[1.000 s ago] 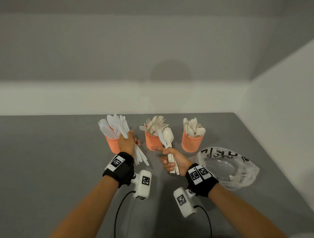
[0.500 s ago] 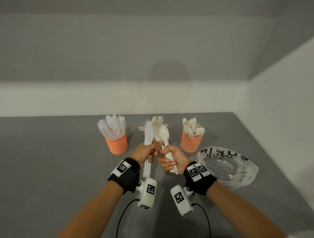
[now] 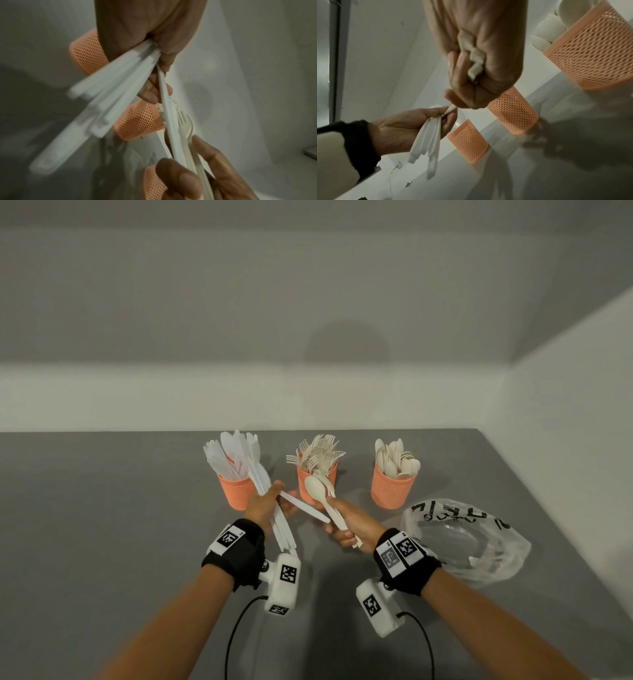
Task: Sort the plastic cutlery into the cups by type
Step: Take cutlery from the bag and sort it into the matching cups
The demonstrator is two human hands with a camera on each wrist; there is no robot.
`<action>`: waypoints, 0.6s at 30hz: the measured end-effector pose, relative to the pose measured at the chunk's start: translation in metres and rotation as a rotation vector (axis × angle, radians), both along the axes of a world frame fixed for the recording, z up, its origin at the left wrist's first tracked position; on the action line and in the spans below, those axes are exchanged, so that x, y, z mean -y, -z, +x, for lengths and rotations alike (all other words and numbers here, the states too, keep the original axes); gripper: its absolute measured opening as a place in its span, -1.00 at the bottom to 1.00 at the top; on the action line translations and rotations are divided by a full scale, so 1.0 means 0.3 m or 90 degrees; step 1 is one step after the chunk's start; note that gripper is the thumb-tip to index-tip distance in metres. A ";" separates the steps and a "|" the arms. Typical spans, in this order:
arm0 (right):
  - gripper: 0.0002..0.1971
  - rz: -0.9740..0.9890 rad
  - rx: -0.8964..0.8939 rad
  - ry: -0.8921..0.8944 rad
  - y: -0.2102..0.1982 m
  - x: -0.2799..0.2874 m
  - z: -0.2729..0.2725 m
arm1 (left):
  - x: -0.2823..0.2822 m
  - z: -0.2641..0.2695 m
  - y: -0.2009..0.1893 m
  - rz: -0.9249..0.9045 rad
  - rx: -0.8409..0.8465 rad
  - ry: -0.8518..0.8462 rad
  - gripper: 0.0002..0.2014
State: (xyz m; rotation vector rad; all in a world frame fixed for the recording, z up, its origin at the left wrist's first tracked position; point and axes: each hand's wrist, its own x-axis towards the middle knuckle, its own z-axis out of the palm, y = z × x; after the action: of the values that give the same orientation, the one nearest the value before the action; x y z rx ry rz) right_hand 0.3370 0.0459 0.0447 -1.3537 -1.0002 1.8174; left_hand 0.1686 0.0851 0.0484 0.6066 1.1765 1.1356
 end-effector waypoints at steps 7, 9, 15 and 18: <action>-0.80 0.065 0.076 -0.006 0.006 -0.022 -0.023 | -0.062 -0.093 0.006 0.091 -0.166 -0.047 -0.78; -0.82 0.086 0.080 -0.002 -0.010 -0.035 -0.028 | -0.095 -0.109 -0.053 0.139 -0.191 -0.086 -0.66; -0.84 0.121 0.070 -0.014 -0.053 -0.079 -0.054 | -0.227 -0.174 -0.262 0.343 -0.277 -0.219 -0.68; -0.82 0.127 0.071 0.008 -0.050 -0.097 -0.072 | -0.279 -0.176 -0.299 0.406 -0.276 -0.257 -0.73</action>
State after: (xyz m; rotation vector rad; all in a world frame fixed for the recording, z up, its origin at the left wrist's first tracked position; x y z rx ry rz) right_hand 0.3155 0.0751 0.0596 -1.3455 -1.1950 1.5994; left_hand 0.1158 0.1686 0.1380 1.1811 1.3334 1.8142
